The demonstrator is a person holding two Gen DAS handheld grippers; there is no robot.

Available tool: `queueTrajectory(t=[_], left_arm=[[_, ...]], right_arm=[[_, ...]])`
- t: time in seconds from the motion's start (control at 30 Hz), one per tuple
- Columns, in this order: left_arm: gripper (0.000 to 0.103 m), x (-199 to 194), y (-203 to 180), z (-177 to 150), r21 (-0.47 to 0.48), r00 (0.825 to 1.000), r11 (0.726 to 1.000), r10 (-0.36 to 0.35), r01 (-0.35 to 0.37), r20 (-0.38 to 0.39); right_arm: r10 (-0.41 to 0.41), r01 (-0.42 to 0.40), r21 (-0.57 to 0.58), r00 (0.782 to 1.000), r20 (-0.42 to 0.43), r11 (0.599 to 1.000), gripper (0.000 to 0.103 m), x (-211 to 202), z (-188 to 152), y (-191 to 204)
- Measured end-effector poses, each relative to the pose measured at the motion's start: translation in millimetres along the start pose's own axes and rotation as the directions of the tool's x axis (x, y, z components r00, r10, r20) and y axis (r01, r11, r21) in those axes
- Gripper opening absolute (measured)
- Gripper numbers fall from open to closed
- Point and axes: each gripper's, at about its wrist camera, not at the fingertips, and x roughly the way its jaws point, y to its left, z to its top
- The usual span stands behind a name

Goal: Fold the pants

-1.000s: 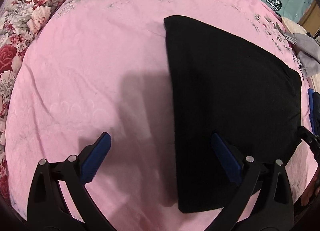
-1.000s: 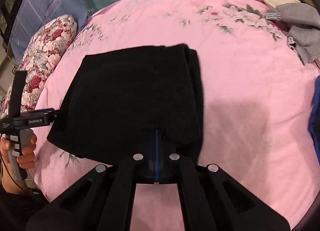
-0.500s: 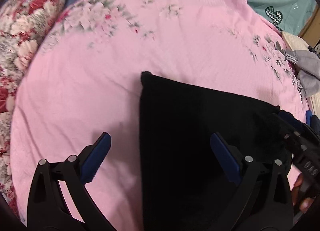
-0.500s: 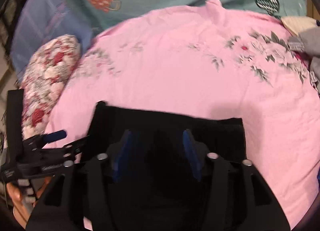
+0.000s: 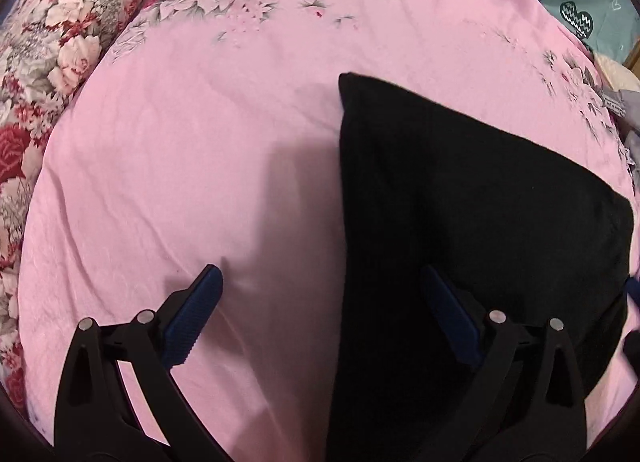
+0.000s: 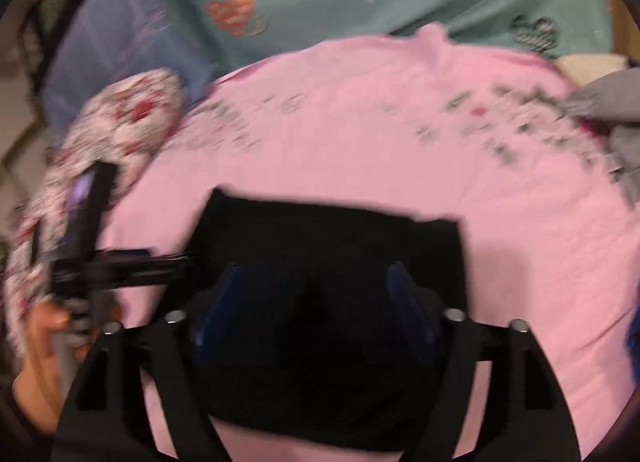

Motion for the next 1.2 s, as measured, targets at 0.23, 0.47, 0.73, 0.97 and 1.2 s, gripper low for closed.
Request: queueTrajectory(t=[0.23,0.47,0.73,0.97,1.2], left_arm=[[0.1,-37,28,-24,-0.068,0.994,0.992,-0.109,0.109,0.006],[0.101,-22,29,-44,-0.041,0.986,0.989,-0.145,0.142,-0.085],[0.1,-31,29,-25,-0.067,0.956,0.964,-0.264,0.257,-0.131],[0.097,-18,2,-11,-0.037,0.925,0.944,-0.33,0.329,-0.187],[0.076,-8,3,-6,-0.034,0.89,0.921,-0.385,0.389,-0.245]], right_arm=[[-0.146,0.154,0.128,0.986,-0.076,0.98,0.069,-26,-34,-27],[-0.132,0.127,-0.042,0.978,-0.163,0.991,0.068,-6,-61,1],[-0.089,0.081,0.238,0.996,0.023,0.968,0.086,-62,-47,-48],[-0.081,0.09,0.365,0.996,-0.04,0.927,0.088,-39,-38,-79],[0.027,-0.01,0.37,0.999,-0.042,0.929,0.088,-27,-33,-94]])
